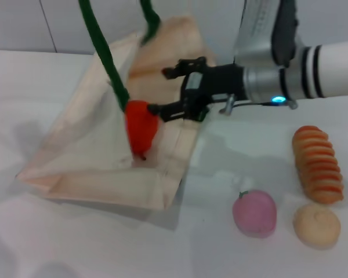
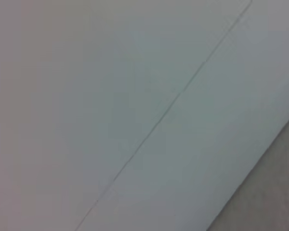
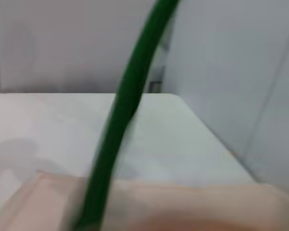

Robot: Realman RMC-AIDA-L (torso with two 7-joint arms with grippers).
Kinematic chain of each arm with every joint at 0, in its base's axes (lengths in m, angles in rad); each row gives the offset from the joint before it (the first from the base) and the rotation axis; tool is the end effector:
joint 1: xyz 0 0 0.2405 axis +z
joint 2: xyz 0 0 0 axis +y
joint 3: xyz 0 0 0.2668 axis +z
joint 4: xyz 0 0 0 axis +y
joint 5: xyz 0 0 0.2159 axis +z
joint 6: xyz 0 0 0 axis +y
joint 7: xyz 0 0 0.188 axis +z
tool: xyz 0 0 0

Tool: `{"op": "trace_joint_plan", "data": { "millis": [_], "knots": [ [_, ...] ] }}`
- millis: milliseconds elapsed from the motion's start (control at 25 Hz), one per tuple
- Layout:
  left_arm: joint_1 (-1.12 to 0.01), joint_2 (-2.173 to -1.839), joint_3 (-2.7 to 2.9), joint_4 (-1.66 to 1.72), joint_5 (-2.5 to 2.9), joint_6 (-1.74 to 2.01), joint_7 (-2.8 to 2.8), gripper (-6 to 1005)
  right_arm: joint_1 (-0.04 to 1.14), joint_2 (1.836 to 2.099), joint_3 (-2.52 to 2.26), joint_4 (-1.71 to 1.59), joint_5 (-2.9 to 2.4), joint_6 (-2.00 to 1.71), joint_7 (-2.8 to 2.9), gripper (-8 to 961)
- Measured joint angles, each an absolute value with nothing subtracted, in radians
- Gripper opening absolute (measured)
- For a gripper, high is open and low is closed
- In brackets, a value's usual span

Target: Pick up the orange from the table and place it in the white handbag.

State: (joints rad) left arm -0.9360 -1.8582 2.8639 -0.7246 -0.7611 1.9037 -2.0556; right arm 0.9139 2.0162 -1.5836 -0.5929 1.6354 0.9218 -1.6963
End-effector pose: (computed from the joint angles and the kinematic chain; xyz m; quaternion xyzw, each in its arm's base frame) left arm -0.1791 0.4391 0.1457 -0.7947 -0.3855 -0.4548 0.1143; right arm 0.1041 0.4464 -0.1269 -0.9809 0.0219 0.1272 0.1454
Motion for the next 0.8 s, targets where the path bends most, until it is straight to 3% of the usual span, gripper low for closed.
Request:
{"op": "trace_joint_plan", "data": {
  "millis": [280,400,800],
  "knots": [
    [-0.918,-1.850,2.864,-0.704,-0.754,1.869,-2.039,256,0.844,2.014,-1.455,-0.673,1.541,0.926,-1.670,888],
    [-0.913,-1.851,2.864,-0.703,-0.757,1.868,-2.034,488,0.821,2.015,-1.406,-0.697,1.504,0.926,-1.656,888],
    [-0.904,-1.860,2.864,-0.702,-0.759,1.867,-2.006,622,0.760,2.020,-1.245,-0.725,1.489,0.918,-1.662,888]
  ]
}}
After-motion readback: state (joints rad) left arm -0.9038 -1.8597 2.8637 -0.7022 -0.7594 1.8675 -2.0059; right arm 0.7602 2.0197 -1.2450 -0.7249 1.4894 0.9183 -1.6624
